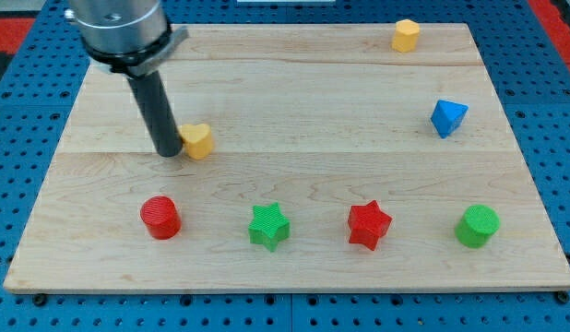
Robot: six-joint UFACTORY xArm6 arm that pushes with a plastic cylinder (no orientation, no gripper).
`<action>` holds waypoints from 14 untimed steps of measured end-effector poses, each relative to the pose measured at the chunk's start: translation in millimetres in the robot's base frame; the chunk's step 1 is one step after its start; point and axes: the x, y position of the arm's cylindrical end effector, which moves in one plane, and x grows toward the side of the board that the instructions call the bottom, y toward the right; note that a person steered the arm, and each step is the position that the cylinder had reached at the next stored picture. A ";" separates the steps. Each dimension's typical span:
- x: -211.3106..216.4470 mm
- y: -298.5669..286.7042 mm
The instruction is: Place the yellow heart to the left of the yellow hexagon
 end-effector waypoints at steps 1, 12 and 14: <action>-0.2 28.5; -178.4 102.3; -222.8 173.2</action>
